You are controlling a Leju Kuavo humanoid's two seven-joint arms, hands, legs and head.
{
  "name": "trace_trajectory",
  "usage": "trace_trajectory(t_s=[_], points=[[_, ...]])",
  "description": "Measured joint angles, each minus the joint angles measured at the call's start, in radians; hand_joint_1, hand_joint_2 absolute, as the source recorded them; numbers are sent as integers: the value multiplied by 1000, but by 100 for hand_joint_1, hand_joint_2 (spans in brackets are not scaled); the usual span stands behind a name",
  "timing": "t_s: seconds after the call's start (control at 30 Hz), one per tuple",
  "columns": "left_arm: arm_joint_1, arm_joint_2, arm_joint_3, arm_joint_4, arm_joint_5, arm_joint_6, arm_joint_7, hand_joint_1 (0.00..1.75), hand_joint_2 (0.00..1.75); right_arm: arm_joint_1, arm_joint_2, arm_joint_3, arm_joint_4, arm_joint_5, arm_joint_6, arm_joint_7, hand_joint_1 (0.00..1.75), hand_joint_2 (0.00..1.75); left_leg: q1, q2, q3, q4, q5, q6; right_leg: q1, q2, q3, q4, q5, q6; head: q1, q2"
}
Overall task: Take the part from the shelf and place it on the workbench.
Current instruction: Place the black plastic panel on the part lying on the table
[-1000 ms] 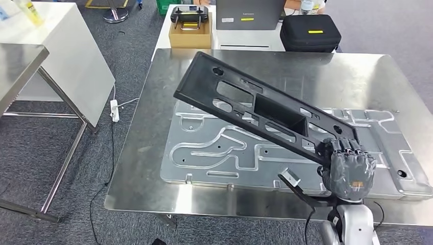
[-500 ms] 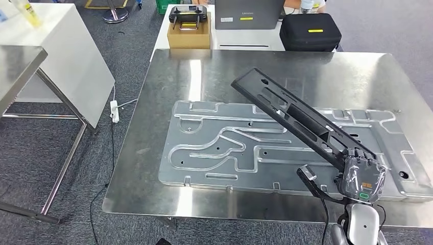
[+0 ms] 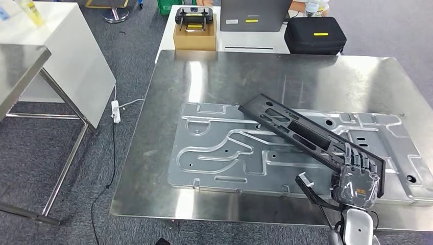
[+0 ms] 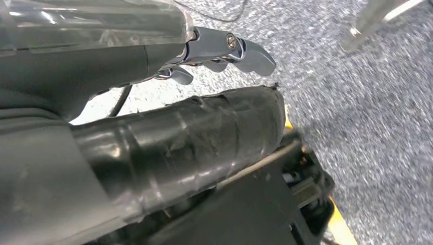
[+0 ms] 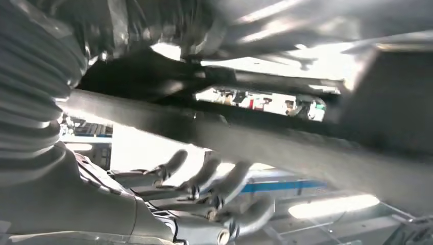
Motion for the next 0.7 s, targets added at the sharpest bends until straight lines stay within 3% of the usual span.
trace_trajectory(t_s=[0.07,0.13,0.17,0.2,0.23,0.3,0.37,0.47,0.53,0.63,0.7], points=[[-1,0,0,0,2,0,-1,0,0,3,-1,1,1,0,-8,-2,0,0,1,2,5,-8,3,13,0,0,-36,81,-49,2,1,0],[0,0,0,0,5,0,-2,0,0,11,-1,2,-1,0,-17,-7,0,0,-3,3,5,-7,1,21,2,0,-98,207,-103,2,1,0],[1,0,0,0,6,0,-2,0,0,16,-1,2,-4,0,-20,-10,0,0,-5,3,6,-5,0,23,3,0,-118,245,-110,2,1,0],[3,0,0,0,8,0,-2,0,0,22,-2,2,-11,0,-23,-15,0,0,-7,3,6,-4,-2,24,4,0,-122,250,-99,0,1,0],[4,0,0,0,10,0,-2,0,0,29,-3,2,-21,0,-23,-20,0,0,-9,2,7,-1,-4,24,4,0,-108,218,-72,-2,1,0],[4,-1,0,0,15,0,-3,0,0,46,-7,2,-51,0,-22,-30,0,0,-12,0,9,4,-9,22,8,-1,-50,94,-11,-12,1,0],[6,-1,0,0,21,2,-6,0,0,72,-14,0,-94,0,-20,-40,0,0,-16,-2,8,9,-13,16,15,-2,-12,12,12,-19,0,0],[13,0,2,0,31,6,-12,0,0,129,-27,-6,-171,-2,-7,-57,0,0,-15,-2,8,11,-17,2,15,-1,-7,-5,12,-27,-1,0],[17,1,4,0,39,11,-18,0,0,176,-37,-16,-233,-12,1,-74,0,0,-13,0,-4,46,-47,-10,9,-3,0,-12,14,-36,-1,0],[24,2,7,0,53,25,-31,0,0,245,-48,-35,-334,-91,-6,-129,0,0,-3,1,-78,213,-136,-25,8,-7,4,-15,13,-45,-2,0],[31,3,13,0,63,41,-38,0,0,288,-48,-43,-402,-211,-19,-208,0,0,3,1,-111,283,-149,-32,8,-7,5,-14,11,-45,-2,0]])
